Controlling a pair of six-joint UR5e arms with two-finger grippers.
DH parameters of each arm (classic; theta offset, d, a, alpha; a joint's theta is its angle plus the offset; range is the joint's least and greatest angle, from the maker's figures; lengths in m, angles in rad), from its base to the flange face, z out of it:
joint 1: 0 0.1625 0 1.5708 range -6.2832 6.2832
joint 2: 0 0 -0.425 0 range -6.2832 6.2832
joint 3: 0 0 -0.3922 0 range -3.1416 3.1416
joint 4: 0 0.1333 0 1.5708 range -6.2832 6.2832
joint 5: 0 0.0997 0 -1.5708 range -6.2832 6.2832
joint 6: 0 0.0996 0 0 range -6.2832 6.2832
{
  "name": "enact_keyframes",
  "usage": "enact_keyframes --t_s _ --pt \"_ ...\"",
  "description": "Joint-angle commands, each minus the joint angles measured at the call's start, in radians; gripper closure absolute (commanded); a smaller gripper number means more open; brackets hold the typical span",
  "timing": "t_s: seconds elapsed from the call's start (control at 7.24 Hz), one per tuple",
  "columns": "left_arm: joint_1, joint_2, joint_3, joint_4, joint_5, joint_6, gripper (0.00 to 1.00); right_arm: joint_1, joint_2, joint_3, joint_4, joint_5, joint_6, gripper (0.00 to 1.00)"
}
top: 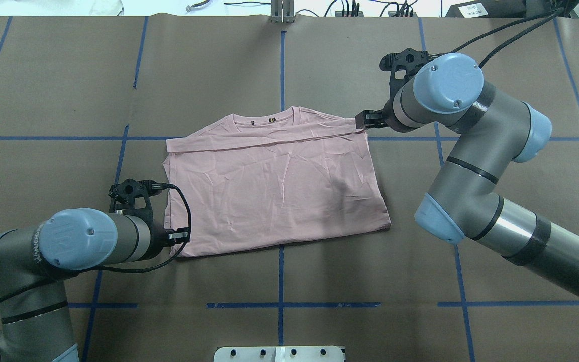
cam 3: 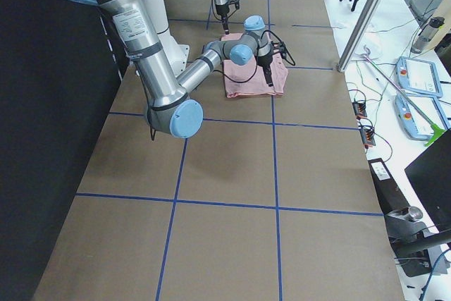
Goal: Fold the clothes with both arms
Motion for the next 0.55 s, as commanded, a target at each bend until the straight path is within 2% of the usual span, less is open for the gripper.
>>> enact_keyframes --t_s 0.0,0.41 --pt "0.037 0.002 0.006 0.003 0.008 -0.013 0.49 -0.002 0.0 -0.001 0.0 -0.001 0.001 0.0" --pt "0.04 0.005 0.015 0.008 0.007 -0.012 0.49 -0.002 0.001 0.0 0.001 -0.001 0.001 0.0"
